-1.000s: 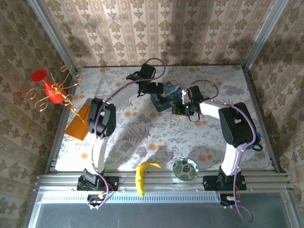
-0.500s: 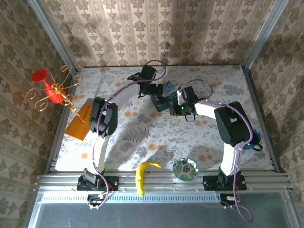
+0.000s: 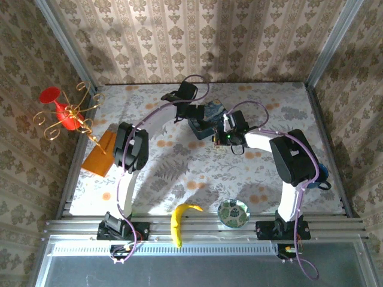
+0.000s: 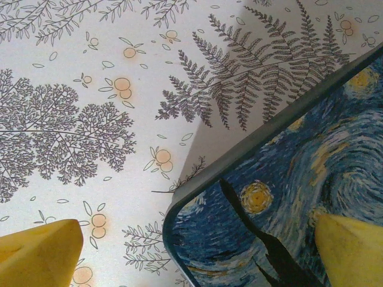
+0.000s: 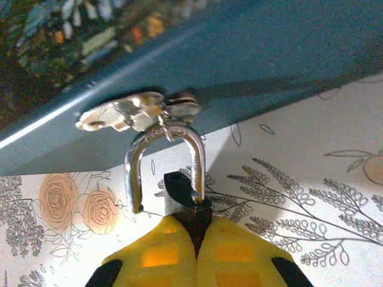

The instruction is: Unlock the padlock with the key

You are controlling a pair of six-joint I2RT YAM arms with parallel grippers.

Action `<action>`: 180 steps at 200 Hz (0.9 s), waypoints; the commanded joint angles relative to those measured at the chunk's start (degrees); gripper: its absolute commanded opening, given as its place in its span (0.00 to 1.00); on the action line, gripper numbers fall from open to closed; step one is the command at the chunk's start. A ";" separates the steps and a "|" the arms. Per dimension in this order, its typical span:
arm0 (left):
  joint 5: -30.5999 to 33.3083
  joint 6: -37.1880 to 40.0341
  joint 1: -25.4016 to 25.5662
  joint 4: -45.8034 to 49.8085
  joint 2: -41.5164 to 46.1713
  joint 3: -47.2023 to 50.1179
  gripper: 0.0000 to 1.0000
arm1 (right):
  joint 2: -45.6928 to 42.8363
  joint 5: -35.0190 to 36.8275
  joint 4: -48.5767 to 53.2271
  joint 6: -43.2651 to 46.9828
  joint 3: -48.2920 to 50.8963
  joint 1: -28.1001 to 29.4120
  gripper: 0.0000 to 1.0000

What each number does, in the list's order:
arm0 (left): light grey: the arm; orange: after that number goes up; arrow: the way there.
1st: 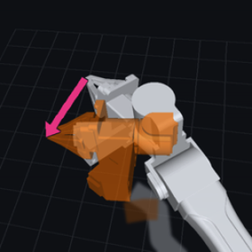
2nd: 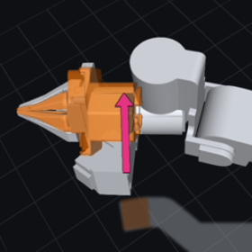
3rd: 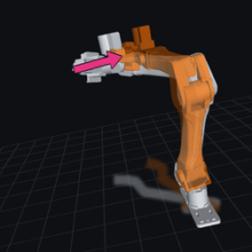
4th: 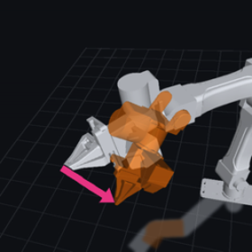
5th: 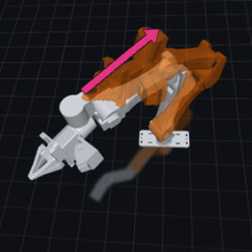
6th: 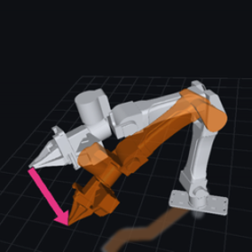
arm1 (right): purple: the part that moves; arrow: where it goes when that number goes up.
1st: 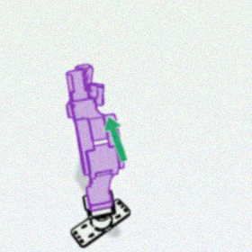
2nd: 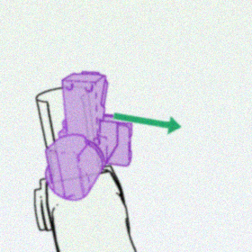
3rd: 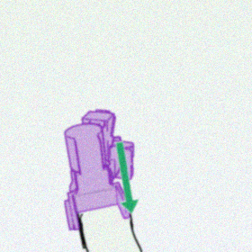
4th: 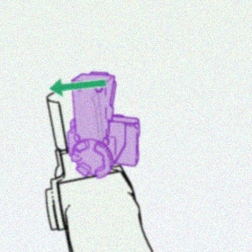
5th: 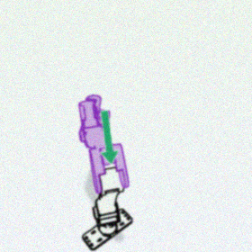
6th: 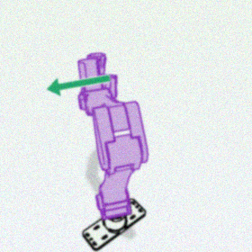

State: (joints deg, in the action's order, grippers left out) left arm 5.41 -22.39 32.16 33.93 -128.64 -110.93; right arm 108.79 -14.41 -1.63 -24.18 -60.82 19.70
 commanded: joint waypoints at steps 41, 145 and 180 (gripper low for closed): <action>3.91 1.30 -0.26 4.39 -1.97 0.60 1.00 | -2.81 -2.59 -13.06 -20.41 6.32 -1.80 0.00; 3.98 1.32 0.09 3.51 -1.70 2.17 1.00 | -4.50 3.61 -23.41 -34.91 9.33 -3.70 0.00; 3.85 1.07 0.27 3.30 -1.61 3.09 1.00 | -1.53 3.12 -26.33 -40.21 7.44 -4.40 0.00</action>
State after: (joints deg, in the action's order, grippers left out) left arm 7.07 -22.41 32.71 32.56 -128.64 -110.26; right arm 106.19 -14.57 -23.81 -58.81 -52.05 16.47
